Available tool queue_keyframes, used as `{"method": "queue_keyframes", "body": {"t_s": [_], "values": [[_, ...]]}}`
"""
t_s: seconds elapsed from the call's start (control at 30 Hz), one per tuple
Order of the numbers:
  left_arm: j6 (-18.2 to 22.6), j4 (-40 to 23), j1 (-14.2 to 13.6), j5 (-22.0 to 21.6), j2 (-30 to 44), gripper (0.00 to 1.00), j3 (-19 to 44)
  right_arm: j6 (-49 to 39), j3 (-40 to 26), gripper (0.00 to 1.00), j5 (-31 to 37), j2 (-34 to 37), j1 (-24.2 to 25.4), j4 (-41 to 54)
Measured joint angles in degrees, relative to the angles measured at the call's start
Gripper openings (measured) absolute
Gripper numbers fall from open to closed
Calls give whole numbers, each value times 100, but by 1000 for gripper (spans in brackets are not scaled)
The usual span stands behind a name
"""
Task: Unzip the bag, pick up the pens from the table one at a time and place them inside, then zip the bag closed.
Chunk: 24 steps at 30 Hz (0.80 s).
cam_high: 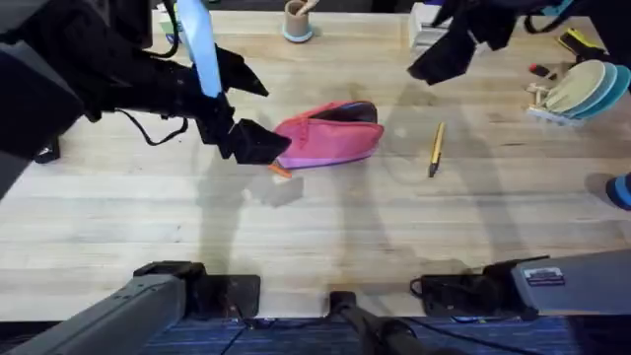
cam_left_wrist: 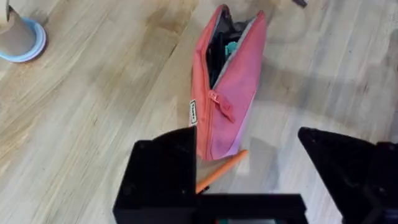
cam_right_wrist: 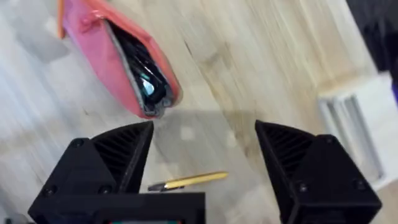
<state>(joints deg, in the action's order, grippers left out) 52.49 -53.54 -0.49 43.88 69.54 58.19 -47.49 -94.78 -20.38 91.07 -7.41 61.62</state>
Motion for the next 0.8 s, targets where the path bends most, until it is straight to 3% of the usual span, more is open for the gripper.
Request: {"method": "queue_keyframes", "body": {"t_s": [0.07, 0.3, 0.8], "values": [[0, 47, 0, 0, 0, 994, 0, 529, 0, 997, 2, -13, 409, 56], [0, 63, 0, 0, 0, 993, 0, 1264, 0, 997, 4, -79, 791, 248], [0, 146, 0, 0, 0, 993, 0, 1948, 291, 997, 435, -464, 883, 18]]}}
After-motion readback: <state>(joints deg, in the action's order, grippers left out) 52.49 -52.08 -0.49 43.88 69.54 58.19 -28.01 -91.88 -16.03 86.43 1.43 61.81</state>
